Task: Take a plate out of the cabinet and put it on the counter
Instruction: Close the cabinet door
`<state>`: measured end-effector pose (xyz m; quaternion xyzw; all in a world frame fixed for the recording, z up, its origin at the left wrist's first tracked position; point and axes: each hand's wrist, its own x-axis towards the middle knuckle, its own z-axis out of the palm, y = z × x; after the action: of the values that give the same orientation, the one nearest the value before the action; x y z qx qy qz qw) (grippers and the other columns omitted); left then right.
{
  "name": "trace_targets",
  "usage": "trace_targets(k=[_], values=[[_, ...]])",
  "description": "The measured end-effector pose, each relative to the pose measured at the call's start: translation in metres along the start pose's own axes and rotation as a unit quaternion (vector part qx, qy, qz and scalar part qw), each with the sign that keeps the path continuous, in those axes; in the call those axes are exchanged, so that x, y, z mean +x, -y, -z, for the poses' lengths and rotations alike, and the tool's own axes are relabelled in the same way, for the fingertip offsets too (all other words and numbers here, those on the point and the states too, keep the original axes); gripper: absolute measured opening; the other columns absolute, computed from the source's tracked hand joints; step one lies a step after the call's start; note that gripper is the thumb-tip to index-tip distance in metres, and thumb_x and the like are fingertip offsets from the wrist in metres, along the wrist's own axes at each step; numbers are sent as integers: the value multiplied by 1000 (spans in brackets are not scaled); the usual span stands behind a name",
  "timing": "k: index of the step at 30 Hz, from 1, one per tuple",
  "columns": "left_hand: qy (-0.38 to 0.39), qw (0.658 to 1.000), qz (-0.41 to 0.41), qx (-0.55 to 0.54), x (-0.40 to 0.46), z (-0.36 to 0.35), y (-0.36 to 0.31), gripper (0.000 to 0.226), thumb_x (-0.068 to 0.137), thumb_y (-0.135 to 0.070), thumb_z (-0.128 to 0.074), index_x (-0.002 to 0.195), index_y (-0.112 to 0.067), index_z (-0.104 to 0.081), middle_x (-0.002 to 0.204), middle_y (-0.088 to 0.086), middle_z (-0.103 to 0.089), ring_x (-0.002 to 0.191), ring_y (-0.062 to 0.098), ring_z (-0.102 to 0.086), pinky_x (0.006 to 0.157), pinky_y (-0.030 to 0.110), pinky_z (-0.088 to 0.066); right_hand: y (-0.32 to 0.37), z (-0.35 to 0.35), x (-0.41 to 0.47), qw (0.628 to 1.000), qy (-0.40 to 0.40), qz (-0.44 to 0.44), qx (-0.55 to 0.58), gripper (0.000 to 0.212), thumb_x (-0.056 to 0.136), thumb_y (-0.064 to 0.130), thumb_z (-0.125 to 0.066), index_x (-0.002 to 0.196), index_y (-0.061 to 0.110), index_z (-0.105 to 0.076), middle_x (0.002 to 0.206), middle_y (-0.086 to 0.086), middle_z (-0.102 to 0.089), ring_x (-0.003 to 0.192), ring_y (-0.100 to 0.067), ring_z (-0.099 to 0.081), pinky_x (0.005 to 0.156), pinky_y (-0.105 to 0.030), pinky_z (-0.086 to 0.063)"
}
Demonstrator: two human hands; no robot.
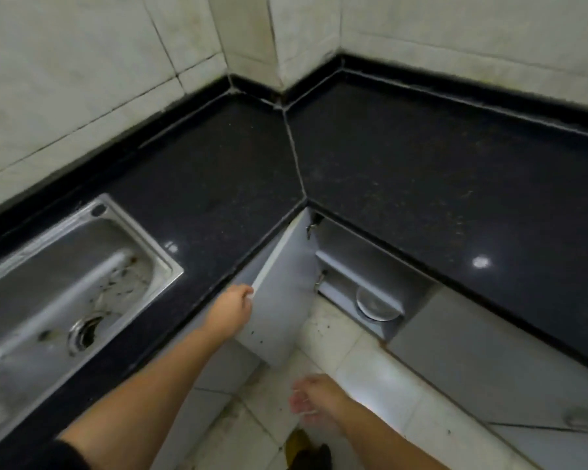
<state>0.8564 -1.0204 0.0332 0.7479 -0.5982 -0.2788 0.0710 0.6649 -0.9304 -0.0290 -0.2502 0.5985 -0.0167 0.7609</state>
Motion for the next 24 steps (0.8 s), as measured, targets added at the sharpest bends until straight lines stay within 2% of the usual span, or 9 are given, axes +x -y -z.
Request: trace_targets(k=[4, 6, 8, 10, 12, 14, 16, 19, 24], values=[[86, 996, 10, -11, 25, -9, 17, 36, 98, -14, -35, 128, -1, -51, 128, 22, -60, 115, 34, -57, 92, 36, -44, 24, -77, 38, 961, 37, -49, 268, 18, 98, 11, -43, 98, 1, -58, 94, -16, -65, 80, -24, -61, 73, -32, -52], [100, 994, 32, -34, 40, -12, 20, 34, 98, -16, -36, 118, 0, -58, 120, 20, -64, 105, 32, -60, 86, 35, -46, 46, -102, 54, 905, 57, -52, 419, 31, 101, 14, -37, 120, -5, -52, 120, -22, -61, 107, -31, -59, 97, -39, -46], [124, 990, 47, -56, 53, -12, 22, 29, 95, -16, -42, 99, 0, -66, 105, 20, -68, 87, 26, -60, 75, 32, -45, 70, -113, 66, 827, 75, -51, 555, 38, 103, 17, -32, 133, -4, -43, 135, -23, -51, 123, -33, -52, 101, -41, -43], [153, 984, 52, -79, 60, -12, 21, 25, 93, -16, -48, 94, -1, -68, 98, 21, -69, 83, 28, -62, 76, 34, -50, 86, -112, 71, 763, 53, -57, 642, 31, 101, 10, -32, 126, 1, -49, 120, -21, -58, 102, -32, -58, 73, -34, -58], [195, 970, 72, -127, 62, -17, 16, 26, 93, -17, -53, 105, 1, -67, 101, 21, -69, 92, 33, -67, 84, 43, -57, 82, -100, 66, 723, 26, -65, 687, 22, 99, 2, -31, 100, 3, -53, 85, -16, -55, 69, -23, -52, 38, -21, -52], [247, 949, 97, -172, 58, -26, 6, 31, 93, -19, -54, 115, 0, -64, 101, 15, -68, 88, 27, -67, 78, 37, -58, 66, -81, 55, 695, 11, -70, 716, 20, 96, -2, -33, 85, 2, -49, 75, -15, -48, 61, -21, -46, 33, -20, -49], [283, 933, 86, -204, 55, -42, -13, 36, 93, -23, -55, 124, -6, -60, 104, 9, -66, 82, 19, -65, 70, 28, -56, 45, -50, 39, 674, -11, -50, 737, 11, 94, -1, -40, 91, 1, -50, 78, -17, -50, 64, -24, -48, 35, -25, -52], [284, 899, 53, -328, 46, -83, -56, 51, 94, -15, -52, 143, -20, -38, 126, 8, -58, 109, 24, -59, 92, 40, -52, 23, 14, 17, 672, -38, -12, 740, 18, 94, 5, -46, 111, 1, -52, 86, -19, -55, 67, -24, -54, 41, -29, -56], [207, 812, 153, -524, 43, -142, -151, 56, 96, -7, -46, 145, -27, -29, 134, 15, -54, 116, 32, -57, 90, 39, -50, 31, 119, 0, 692, -94, 18, 715, 33, 98, 24, -41, 85, -1, -57, 68, -14, -62, 48, -19, -65, 43, -19, -54]])
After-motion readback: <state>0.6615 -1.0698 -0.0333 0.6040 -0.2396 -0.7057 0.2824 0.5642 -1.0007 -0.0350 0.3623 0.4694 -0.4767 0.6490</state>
